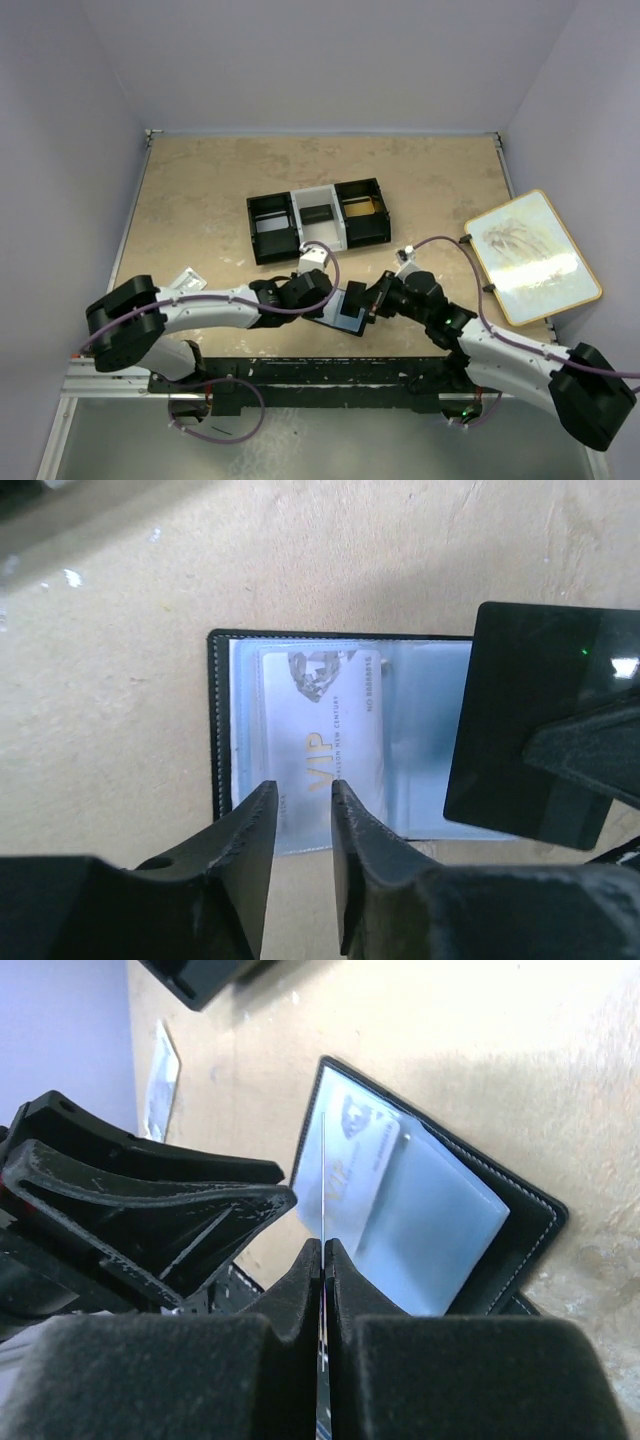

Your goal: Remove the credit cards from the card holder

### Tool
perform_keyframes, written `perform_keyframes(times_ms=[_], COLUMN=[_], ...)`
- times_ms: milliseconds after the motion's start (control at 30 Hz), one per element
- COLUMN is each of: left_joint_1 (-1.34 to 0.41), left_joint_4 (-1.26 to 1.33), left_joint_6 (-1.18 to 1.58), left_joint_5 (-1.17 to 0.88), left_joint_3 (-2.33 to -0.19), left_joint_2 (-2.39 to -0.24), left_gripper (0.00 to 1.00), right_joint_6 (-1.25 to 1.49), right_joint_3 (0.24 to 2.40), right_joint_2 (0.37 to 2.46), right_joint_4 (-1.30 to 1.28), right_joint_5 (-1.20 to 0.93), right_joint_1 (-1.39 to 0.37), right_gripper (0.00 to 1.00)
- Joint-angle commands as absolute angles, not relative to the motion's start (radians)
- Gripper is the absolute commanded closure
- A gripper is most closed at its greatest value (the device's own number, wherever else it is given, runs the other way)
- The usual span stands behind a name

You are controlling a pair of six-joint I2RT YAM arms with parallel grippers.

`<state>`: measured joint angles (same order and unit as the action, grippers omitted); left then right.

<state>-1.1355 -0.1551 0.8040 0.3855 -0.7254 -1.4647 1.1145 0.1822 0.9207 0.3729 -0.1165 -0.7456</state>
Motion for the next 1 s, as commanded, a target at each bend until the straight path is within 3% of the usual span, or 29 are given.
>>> perform_keyframes(times_ms=[0, 133, 300, 467, 700, 967], left_joint_1=[-1.133, -1.102, -1.051, -0.916, -0.644, -0.611], left_joint_4=[-0.227, -0.343, -0.531, -0.734, -0.718, -0.638], left_joint_6=[0.798, 0.757, 0.683, 0.641, 0.513, 0.521], left_joint_5=[0.464, 0.51, 0.585, 0.62, 0.567, 0.638], left_joint_3=[-0.74, -0.788, -0.916, -1.006, -0.951, -0.865], left_joint_2=[-1.342, -1.261, -1.2, -1.183, -1.015, -0.87], left_gripper=[0.69, 0.41, 0.25, 0.22, 0.22, 0.22], right_joint_6=[1.019, 0.931, 0.78, 0.626, 0.465, 0.273], right_joint_3=[0.227, 0.239, 0.248, 0.26, 0.303, 0.401], right_joint_2=[0.836, 0.768, 0.712, 0.703, 0.749, 0.826], right_joint_4=[0.362, 0.369, 0.438, 0.524, 0.584, 0.569], right_joint_5=[-0.043, 0.001, 0.0, -0.031, -0.186, -0.211], right_joint_1=[-0.749, -0.748, -0.749, -0.749, -0.749, -0.749], right_gripper=[1.0, 1.0, 1.0, 1.0, 1.0, 1.0])
